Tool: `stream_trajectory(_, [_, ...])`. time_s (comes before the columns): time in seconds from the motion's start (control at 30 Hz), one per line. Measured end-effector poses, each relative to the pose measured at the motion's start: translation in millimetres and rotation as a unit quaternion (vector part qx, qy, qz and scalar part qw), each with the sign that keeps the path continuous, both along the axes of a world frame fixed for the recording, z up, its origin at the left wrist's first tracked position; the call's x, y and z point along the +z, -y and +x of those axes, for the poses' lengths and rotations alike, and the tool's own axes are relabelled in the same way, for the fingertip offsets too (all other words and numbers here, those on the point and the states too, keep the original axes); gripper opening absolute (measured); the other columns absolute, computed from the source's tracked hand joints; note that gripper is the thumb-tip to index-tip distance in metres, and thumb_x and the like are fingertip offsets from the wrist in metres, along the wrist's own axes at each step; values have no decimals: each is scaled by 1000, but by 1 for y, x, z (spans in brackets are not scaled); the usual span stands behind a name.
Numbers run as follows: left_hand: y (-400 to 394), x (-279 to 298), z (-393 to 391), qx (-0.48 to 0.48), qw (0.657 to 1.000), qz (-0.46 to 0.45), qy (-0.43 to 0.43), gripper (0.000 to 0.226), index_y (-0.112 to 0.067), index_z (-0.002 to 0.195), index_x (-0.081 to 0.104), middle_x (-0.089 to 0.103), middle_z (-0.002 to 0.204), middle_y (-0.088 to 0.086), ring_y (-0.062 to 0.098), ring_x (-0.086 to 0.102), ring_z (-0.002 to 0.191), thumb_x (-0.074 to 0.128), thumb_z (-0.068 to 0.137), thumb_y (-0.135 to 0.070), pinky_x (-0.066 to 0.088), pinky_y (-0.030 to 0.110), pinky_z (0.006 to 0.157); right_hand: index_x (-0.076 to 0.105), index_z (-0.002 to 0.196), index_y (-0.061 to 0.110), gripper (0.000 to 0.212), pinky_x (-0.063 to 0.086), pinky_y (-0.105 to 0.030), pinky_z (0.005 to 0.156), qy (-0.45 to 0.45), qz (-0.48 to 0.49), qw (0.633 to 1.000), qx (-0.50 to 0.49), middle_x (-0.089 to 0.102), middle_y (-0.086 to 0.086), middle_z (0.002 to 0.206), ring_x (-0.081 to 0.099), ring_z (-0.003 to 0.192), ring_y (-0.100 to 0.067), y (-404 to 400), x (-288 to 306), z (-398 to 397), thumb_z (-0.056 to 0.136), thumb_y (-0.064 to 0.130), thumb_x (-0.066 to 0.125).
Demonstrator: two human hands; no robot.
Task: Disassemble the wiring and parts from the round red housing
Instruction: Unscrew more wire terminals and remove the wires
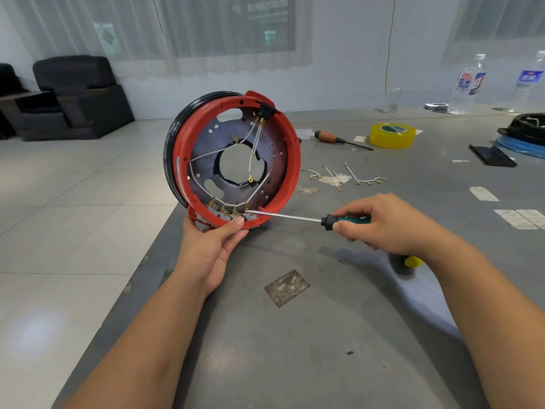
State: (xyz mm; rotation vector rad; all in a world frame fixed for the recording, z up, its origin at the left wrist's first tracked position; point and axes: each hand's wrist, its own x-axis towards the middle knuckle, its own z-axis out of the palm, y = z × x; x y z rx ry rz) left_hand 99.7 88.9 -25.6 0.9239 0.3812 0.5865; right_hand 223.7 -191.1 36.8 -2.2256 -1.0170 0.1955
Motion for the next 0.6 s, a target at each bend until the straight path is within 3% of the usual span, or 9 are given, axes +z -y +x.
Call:
stream_trajectory(0.13, [2,0,-1,-3,1000,11,-1,82,-27,143,48,69,132,17,32,78,106,76,82,20,65,39,82,67,81,59,16,47,-13,52,23,-12,1000,3,69,23,71,59,54,0,0,2,-1,88,44,68])
stream_trajectory(0.27, [3,0,-3,-18,999,28,0,78,-34,133,54,67,134,18,32,77,107,76,81,19,65,41,86,65,83,61,22,42,-6,57,38,-13,999,3,65,34,70,60,63,10,0,3,-1,89,40,70])
stream_trajectory(0.5, [6,1,-4,-35,998,50,-4,85,-42,125,56,64,136,12,29,77,107,84,65,12,65,37,81,64,78,63,25,44,-10,57,52,-16,998,6,66,29,68,59,60,5,2,3,2,87,41,69])
stream_trajectory(0.6, [5,0,-4,-35,998,51,-5,81,-43,123,57,66,134,14,31,77,107,80,75,18,65,37,80,63,75,66,26,45,-12,56,61,-21,998,3,67,27,69,59,61,2,2,3,2,87,43,68])
